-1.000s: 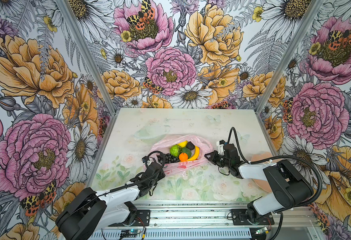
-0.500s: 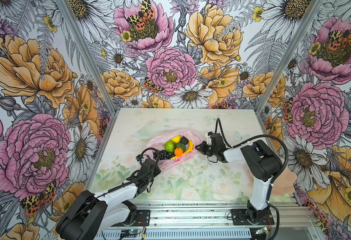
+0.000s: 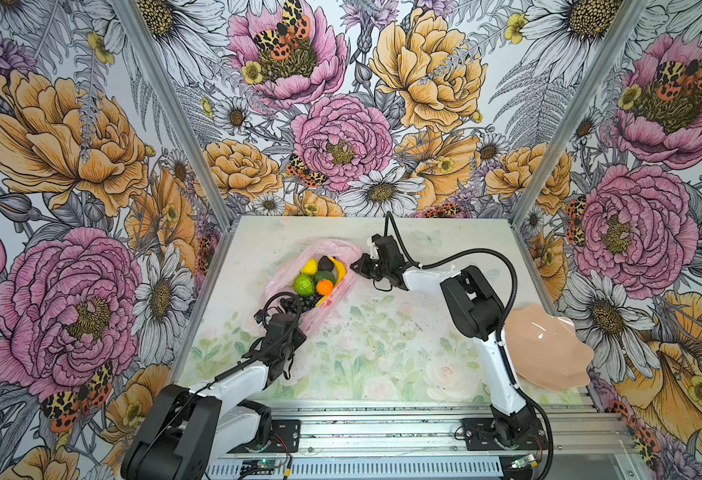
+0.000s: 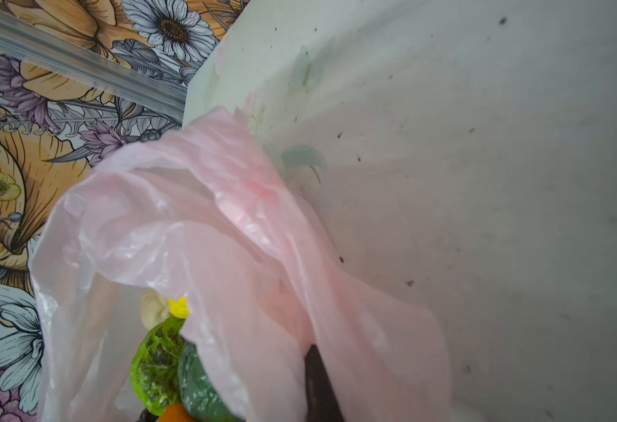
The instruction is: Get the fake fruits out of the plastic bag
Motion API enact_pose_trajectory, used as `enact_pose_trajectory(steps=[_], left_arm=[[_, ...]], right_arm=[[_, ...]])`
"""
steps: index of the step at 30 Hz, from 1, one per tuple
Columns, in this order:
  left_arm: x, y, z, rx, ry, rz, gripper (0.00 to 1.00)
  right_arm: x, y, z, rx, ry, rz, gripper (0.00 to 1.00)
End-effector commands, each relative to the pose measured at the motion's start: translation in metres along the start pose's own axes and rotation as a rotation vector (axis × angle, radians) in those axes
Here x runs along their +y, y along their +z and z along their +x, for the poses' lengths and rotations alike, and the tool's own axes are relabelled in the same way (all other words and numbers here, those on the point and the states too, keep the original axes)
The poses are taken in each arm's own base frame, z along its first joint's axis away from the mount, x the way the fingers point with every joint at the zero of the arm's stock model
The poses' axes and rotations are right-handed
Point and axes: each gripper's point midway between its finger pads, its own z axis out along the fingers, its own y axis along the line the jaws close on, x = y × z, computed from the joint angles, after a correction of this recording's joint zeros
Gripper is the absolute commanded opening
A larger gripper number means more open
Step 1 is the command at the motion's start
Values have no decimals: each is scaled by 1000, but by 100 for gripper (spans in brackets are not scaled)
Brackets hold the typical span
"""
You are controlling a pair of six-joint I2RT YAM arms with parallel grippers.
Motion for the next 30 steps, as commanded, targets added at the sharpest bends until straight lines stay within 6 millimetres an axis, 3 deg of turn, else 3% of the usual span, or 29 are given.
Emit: enact_pose_trajectory(steps=[1, 4, 8, 15, 21, 30], left_arm=[[-17, 9, -7, 34, 64, 34, 0], [-32, 18, -5, 73, 102, 53, 0], [-42, 20, 3, 94, 180, 53, 0], [-52, 19, 11, 122, 264, 57, 0], [-54, 15, 10, 136, 294, 57, 0], [-39, 16, 9, 170, 248, 70, 0]], right_arm=[[-8, -8, -16, -25, -18, 83, 33], [-5, -26, -23, -52, -35, 112, 56], [8, -58, -29, -83, -45, 82, 74], [27, -116, -22, -104, -108, 82, 87], [1, -187, 3, -105, -126, 280, 86], [-79, -340, 67, -43, -175, 813, 84]])
